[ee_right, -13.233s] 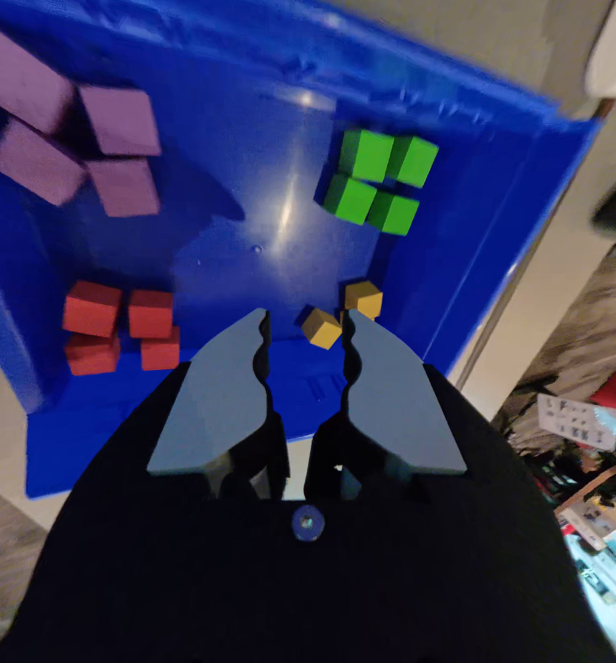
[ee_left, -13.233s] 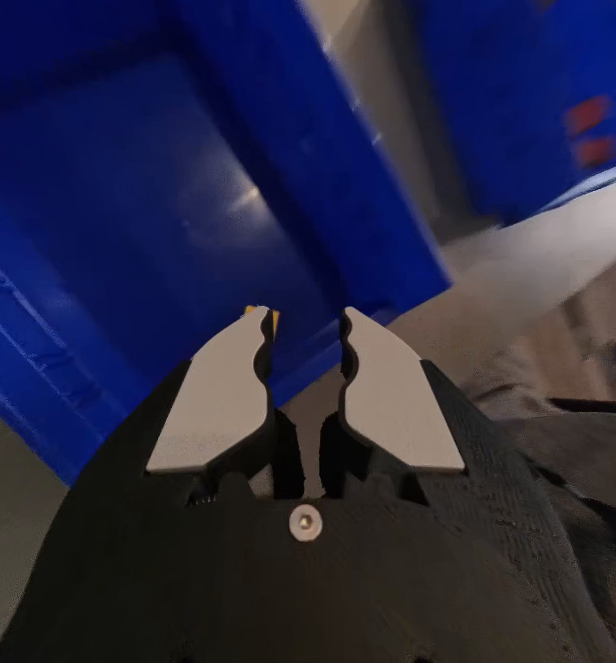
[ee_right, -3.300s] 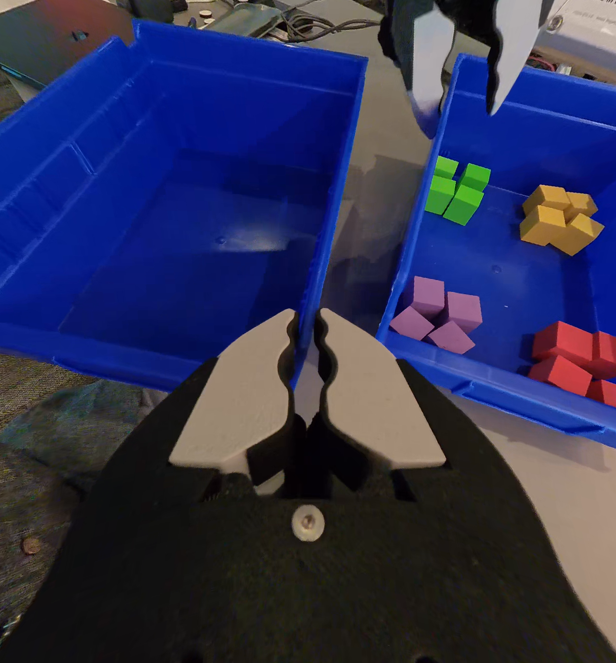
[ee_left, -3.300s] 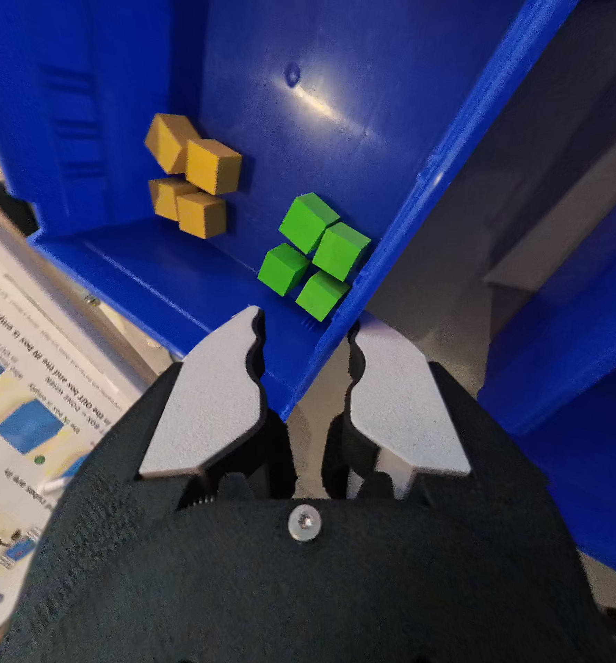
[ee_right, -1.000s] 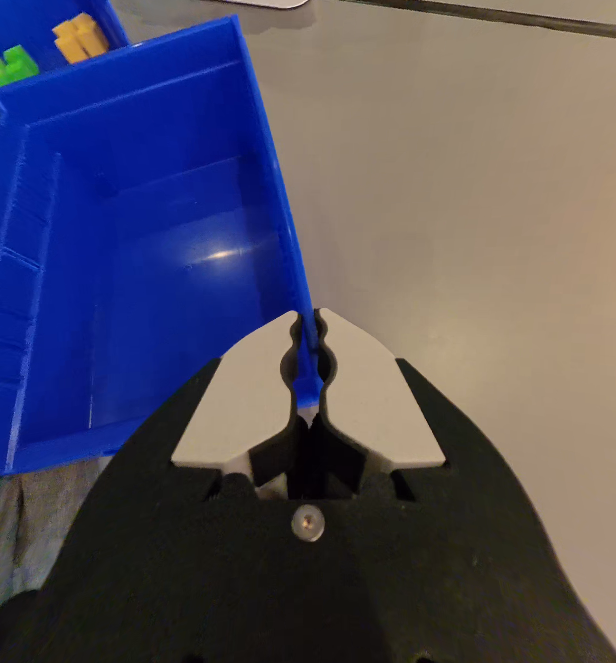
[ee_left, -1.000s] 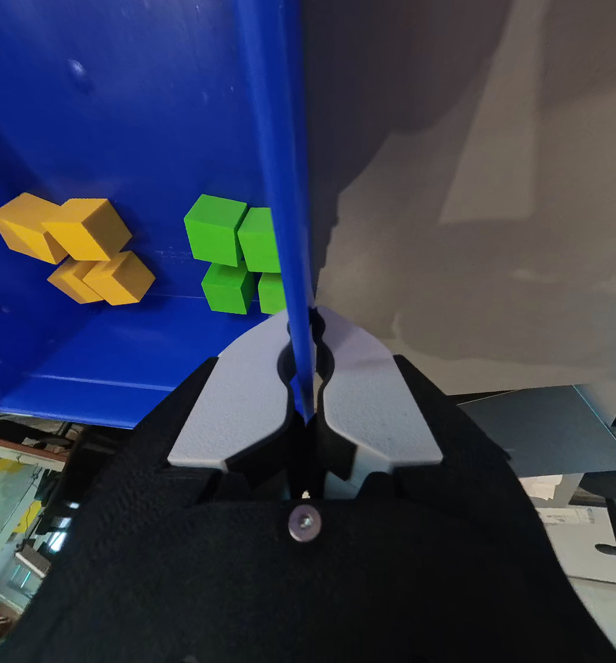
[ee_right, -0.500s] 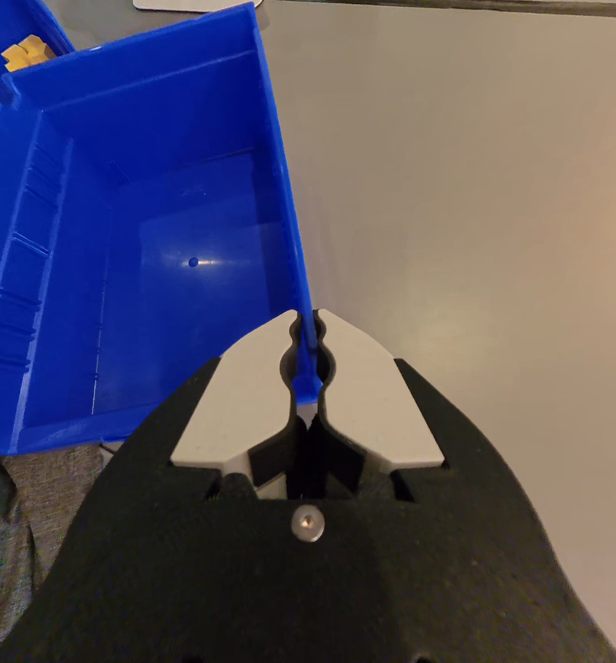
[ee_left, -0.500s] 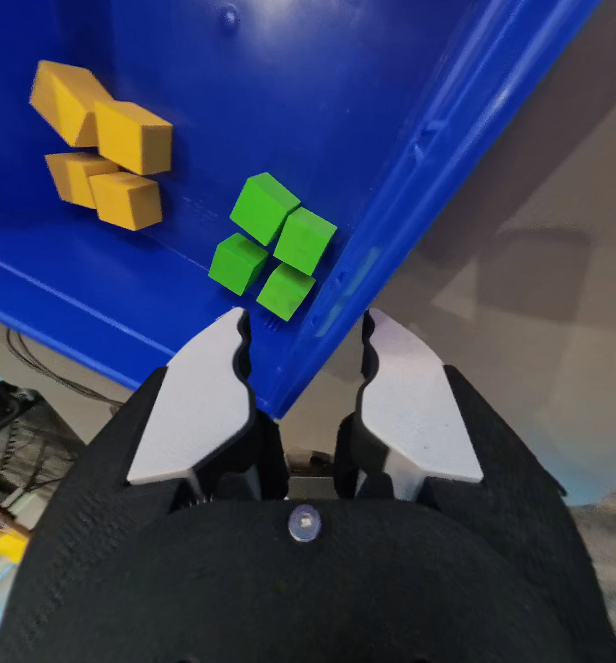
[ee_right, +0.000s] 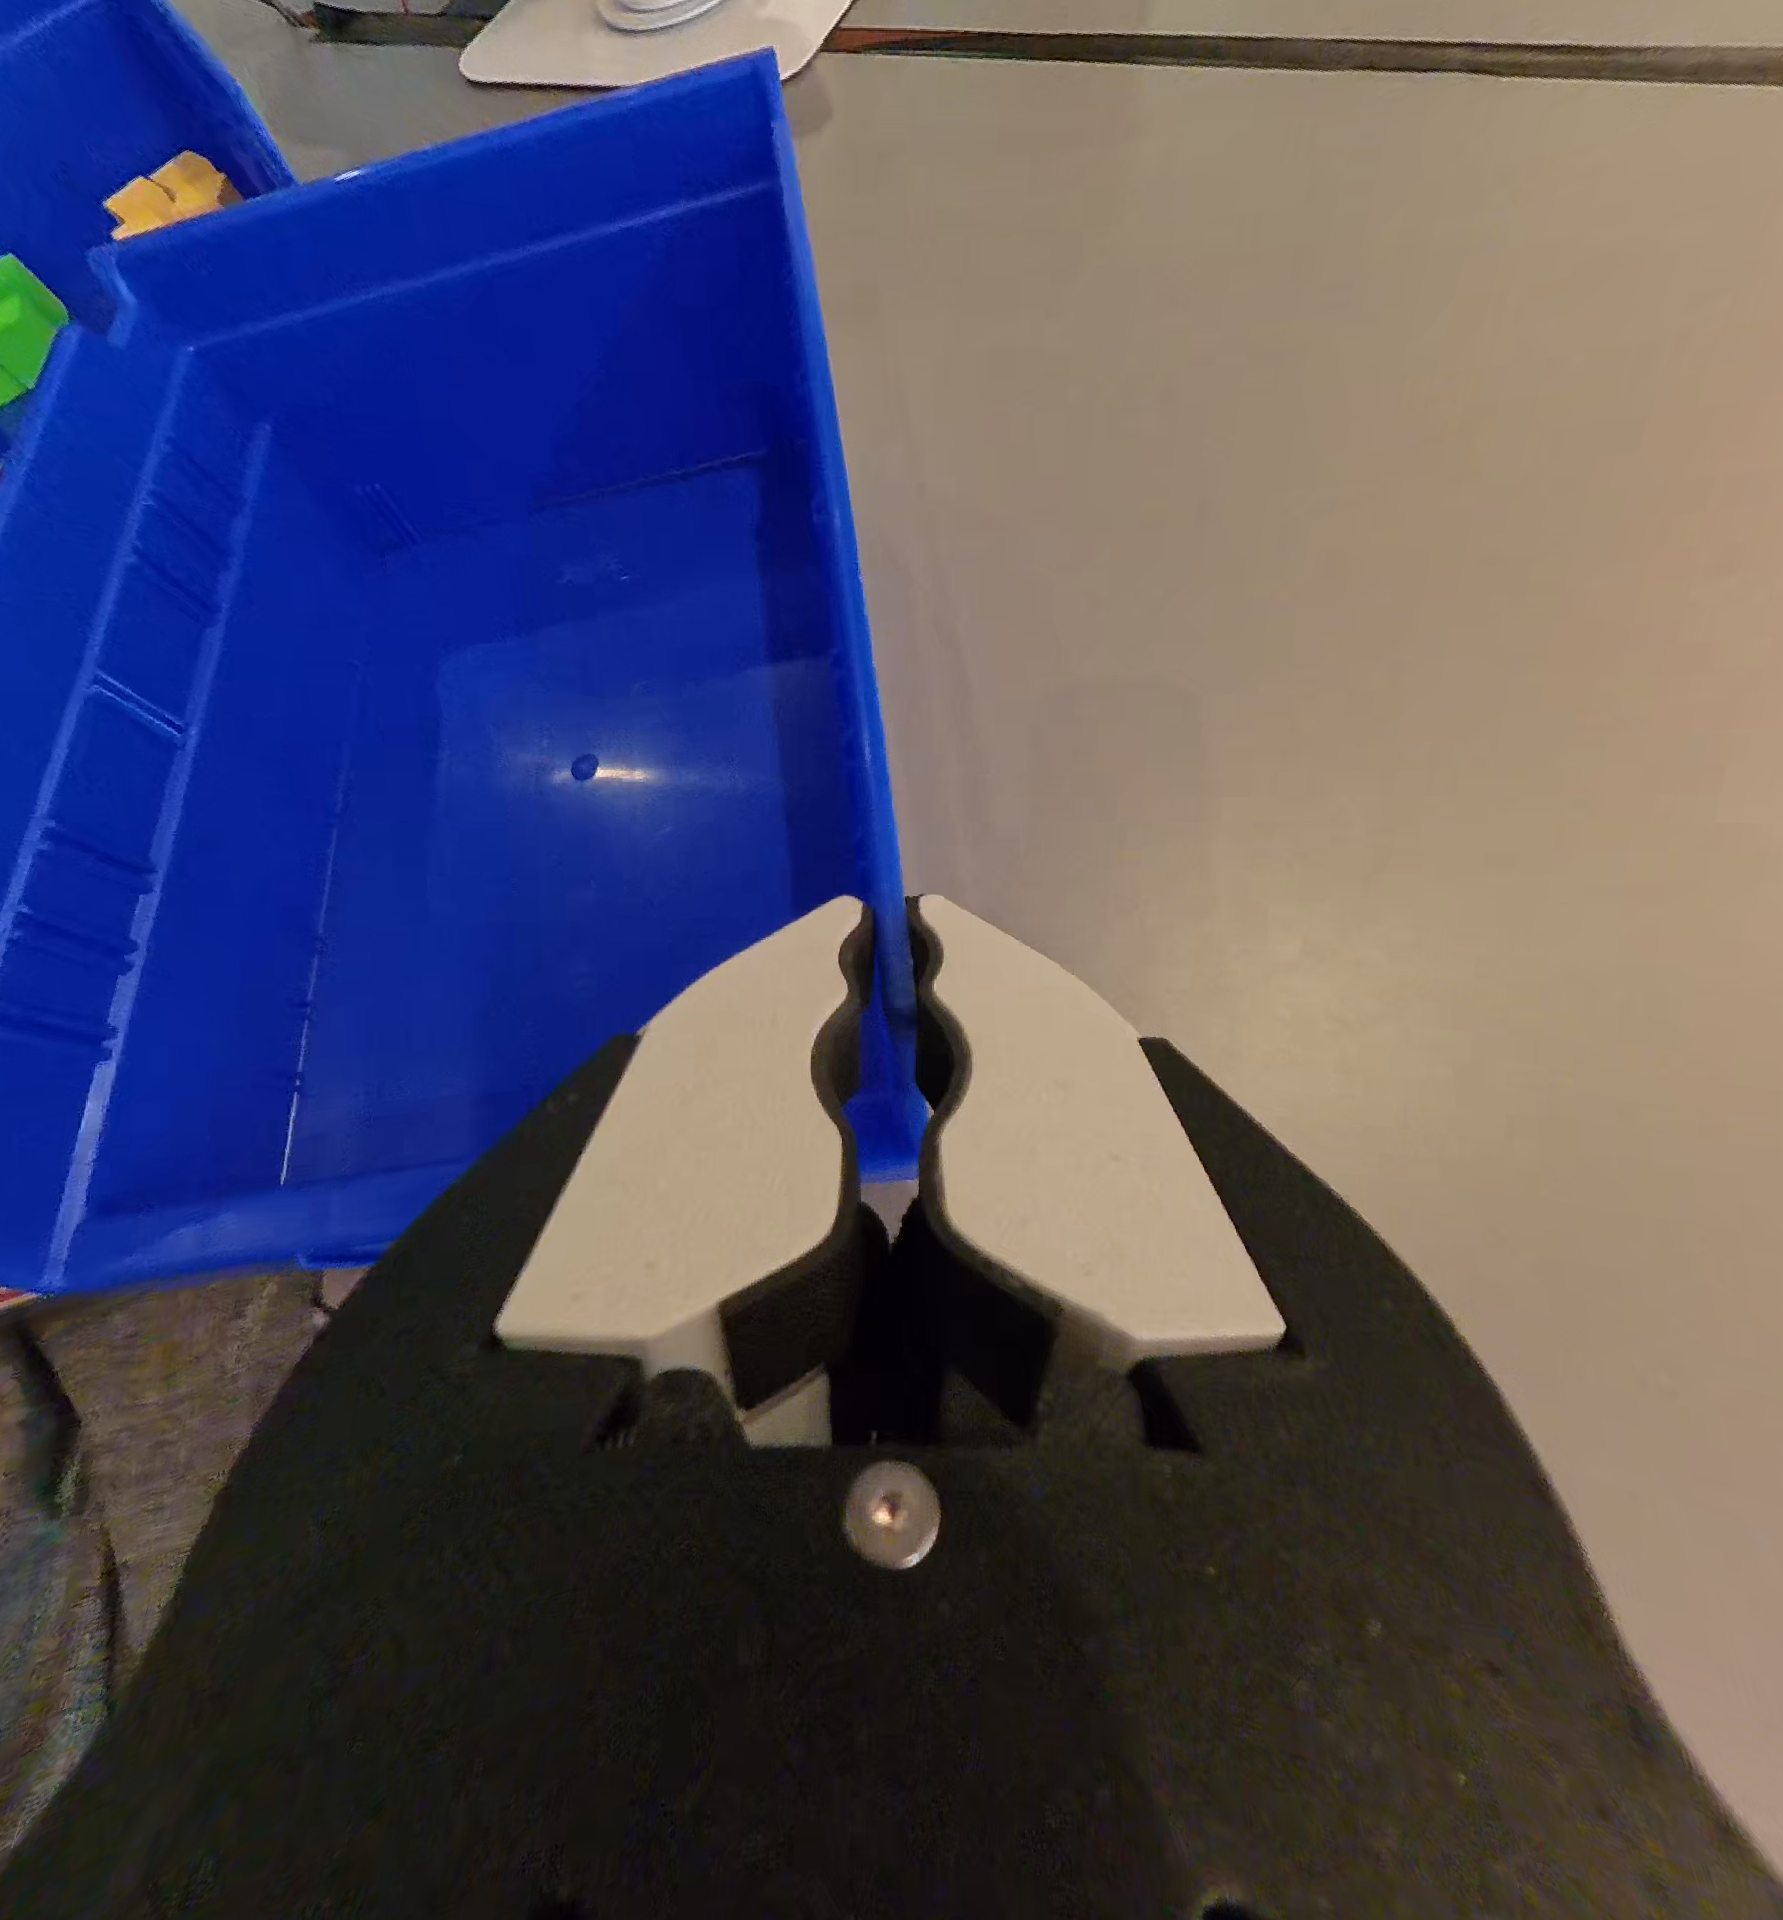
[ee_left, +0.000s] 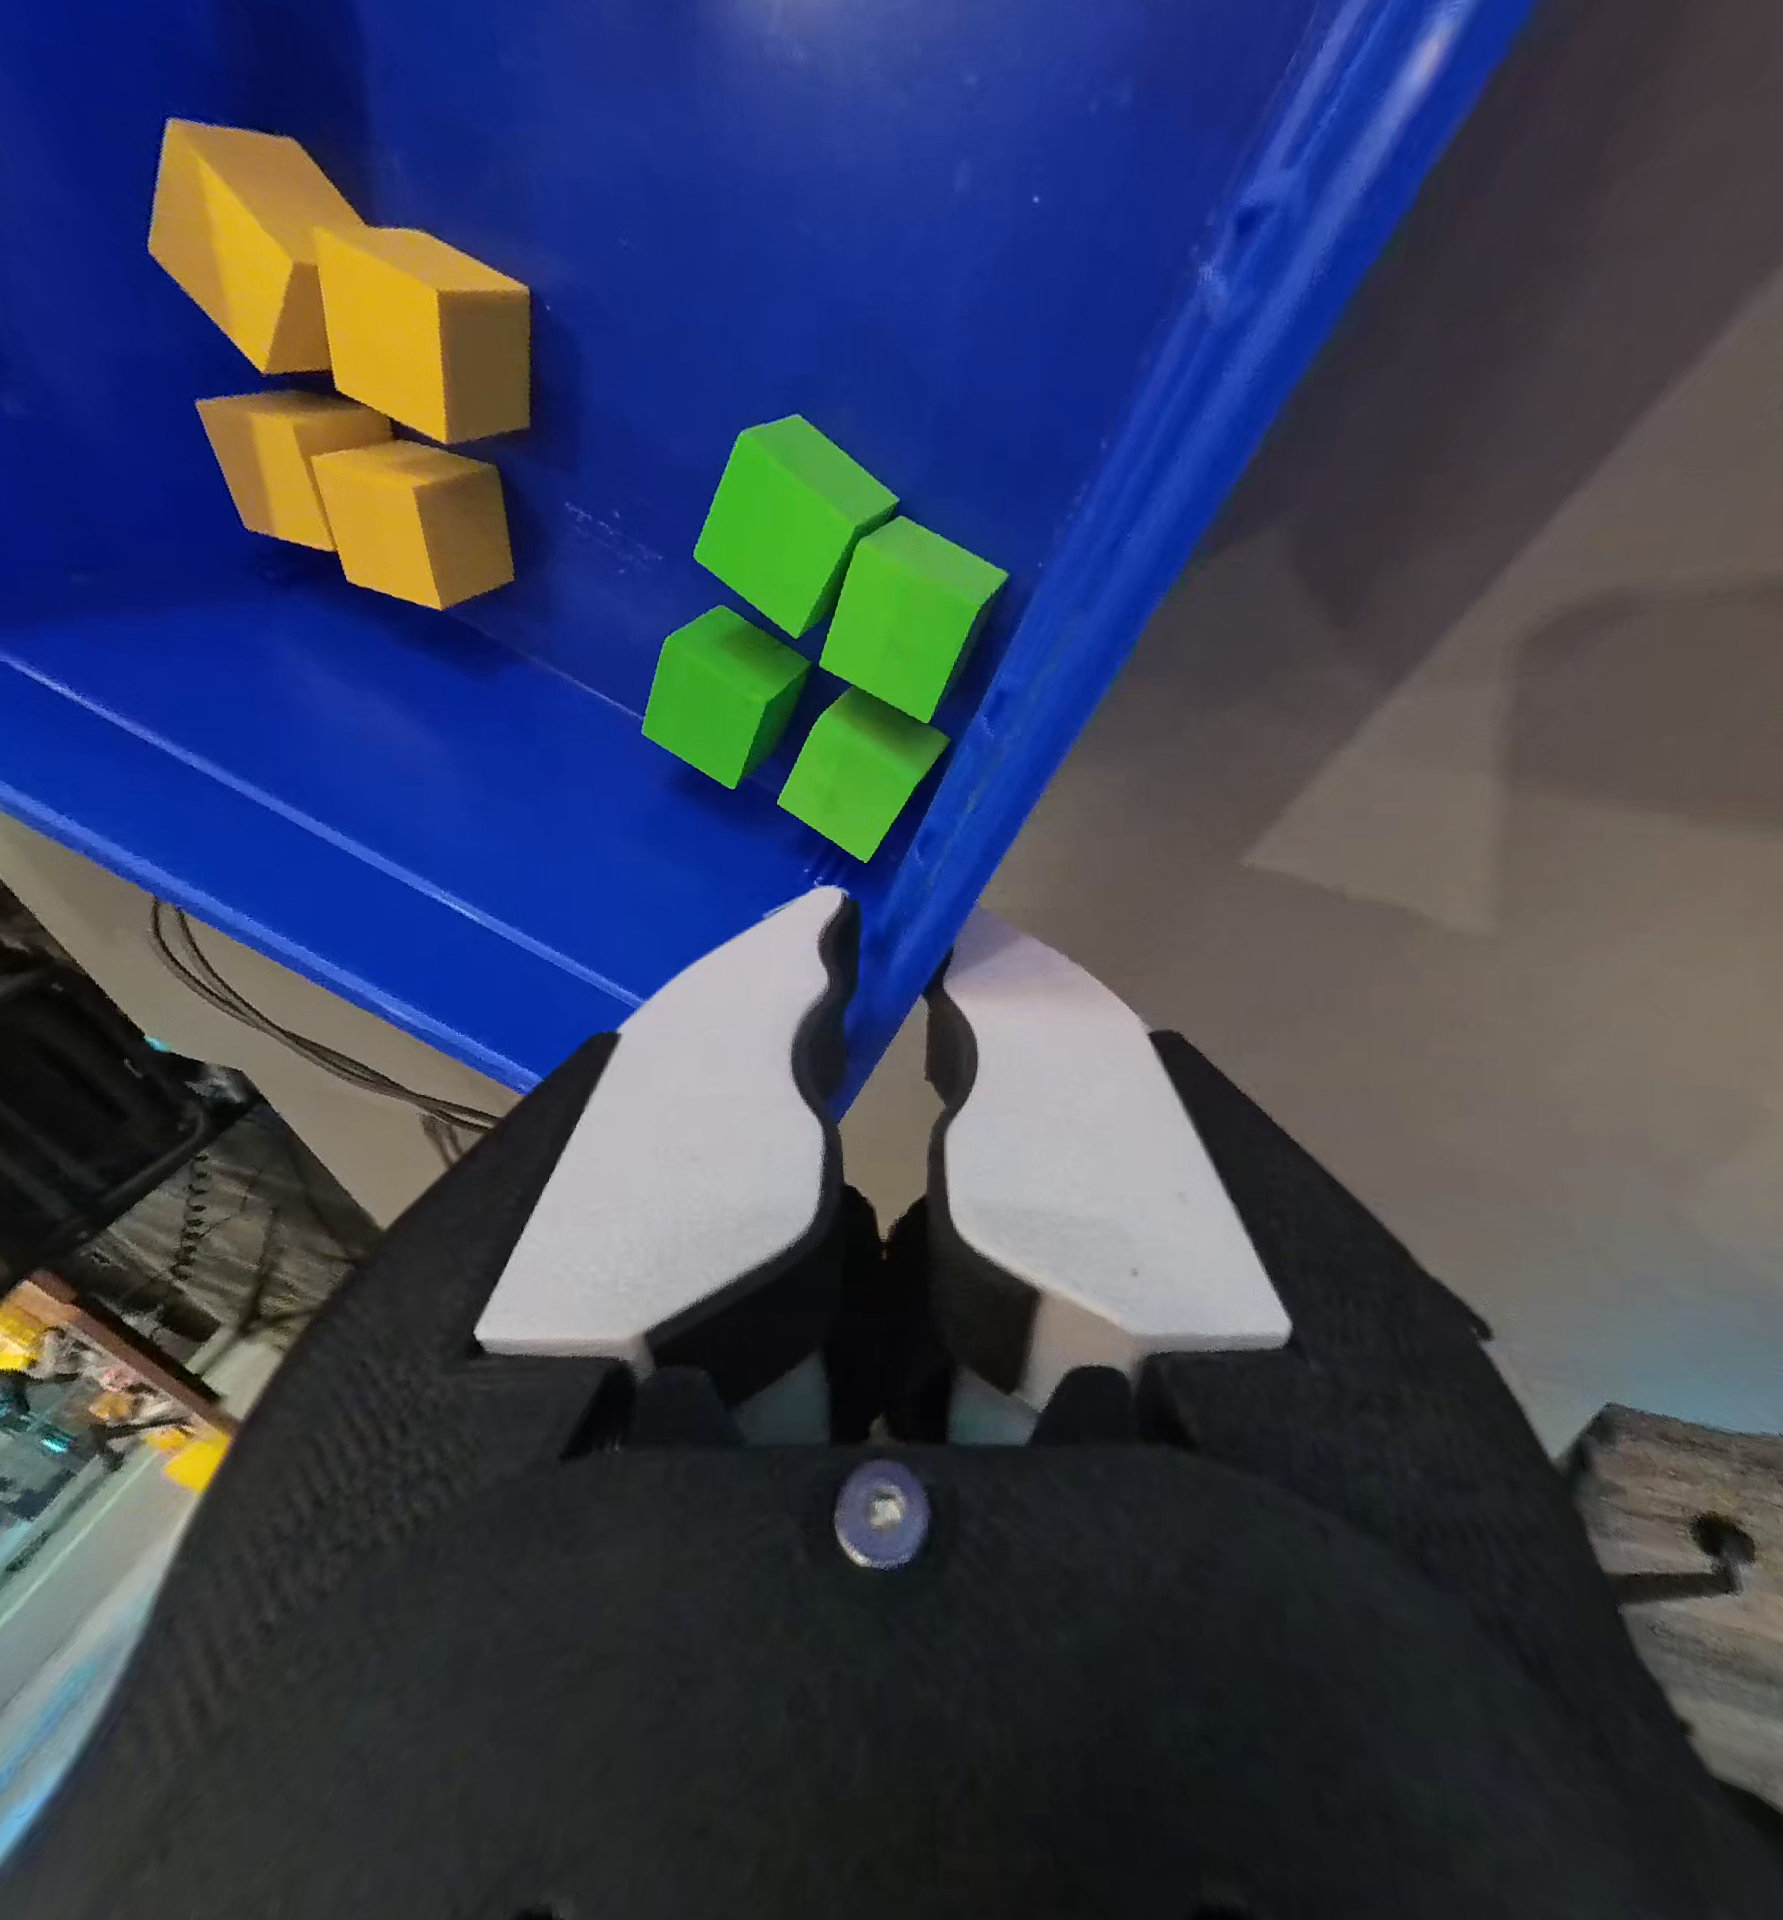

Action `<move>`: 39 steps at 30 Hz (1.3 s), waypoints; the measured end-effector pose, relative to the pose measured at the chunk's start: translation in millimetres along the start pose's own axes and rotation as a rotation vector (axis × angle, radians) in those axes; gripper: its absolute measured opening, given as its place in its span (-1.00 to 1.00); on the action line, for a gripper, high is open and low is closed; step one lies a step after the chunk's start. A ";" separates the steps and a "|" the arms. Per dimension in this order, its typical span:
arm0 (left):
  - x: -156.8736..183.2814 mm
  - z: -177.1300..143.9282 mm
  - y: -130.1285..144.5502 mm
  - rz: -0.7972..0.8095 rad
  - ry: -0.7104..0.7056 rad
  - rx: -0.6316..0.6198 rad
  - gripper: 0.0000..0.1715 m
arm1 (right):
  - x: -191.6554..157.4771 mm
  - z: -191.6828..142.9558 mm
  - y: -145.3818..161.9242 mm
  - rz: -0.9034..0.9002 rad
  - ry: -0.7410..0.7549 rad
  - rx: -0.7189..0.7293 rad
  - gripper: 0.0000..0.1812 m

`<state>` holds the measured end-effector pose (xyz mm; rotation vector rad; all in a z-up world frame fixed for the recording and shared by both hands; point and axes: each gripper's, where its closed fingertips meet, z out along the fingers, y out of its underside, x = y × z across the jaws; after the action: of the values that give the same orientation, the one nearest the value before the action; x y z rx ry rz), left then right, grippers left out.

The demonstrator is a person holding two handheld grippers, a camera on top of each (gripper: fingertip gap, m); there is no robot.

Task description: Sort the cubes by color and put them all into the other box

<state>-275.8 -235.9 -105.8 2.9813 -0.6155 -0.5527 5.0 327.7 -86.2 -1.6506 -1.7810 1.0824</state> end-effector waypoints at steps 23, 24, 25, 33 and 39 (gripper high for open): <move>-2.4 -0.4 -0.6 0.493 0.050 0.019 -0.93 | -17.8 -1.7 6.1 0.034 -0.003 -0.043 -0.95; -2.4 -0.6 -0.5 0.522 0.059 0.014 -0.93 | -18.4 -1.4 6.0 0.038 -0.004 -0.042 -0.95; -2.7 -0.6 -0.4 0.554 0.064 0.008 -0.93 | -19.2 -1.1 5.9 0.041 -0.006 -0.041 -0.95; -9.7 1.9 4.5 0.696 0.103 -0.016 -0.93 | -26.9 0.6 6.7 0.051 -0.004 -0.049 -0.95; -16.5 4.9 14.6 0.761 0.086 -0.039 -0.93 | -33.4 1.2 8.2 0.040 0.005 -0.072 -0.96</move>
<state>-297.1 -242.7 -103.1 2.4217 -1.5756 -0.3521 14.3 294.7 -87.9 -1.7373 -1.8105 1.0414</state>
